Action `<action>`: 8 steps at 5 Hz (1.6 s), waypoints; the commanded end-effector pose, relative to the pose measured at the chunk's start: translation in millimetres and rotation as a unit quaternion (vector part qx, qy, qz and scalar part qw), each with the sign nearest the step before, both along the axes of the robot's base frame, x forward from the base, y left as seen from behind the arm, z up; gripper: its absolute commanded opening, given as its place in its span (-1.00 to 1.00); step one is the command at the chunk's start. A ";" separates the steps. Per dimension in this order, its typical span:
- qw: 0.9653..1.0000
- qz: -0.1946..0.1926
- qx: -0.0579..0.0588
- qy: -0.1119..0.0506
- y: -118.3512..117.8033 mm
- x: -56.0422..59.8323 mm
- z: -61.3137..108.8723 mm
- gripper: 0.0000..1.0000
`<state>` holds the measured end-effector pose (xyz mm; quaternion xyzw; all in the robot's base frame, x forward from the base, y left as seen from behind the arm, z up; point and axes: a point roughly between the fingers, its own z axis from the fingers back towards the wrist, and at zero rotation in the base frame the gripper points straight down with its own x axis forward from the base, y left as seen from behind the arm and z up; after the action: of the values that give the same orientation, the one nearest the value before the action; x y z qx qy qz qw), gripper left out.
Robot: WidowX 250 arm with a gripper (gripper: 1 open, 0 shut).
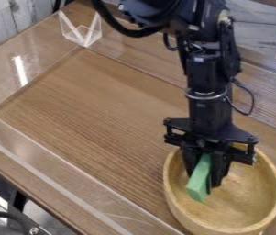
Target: Put the green block in the brown bowl
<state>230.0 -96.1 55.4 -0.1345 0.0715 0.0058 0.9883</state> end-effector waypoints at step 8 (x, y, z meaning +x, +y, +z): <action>0.999 -0.002 -0.033 0.000 -2.4 10.8 13.1 -1.00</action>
<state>228.0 -97.6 57.2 -0.1598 0.0990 0.0036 0.9822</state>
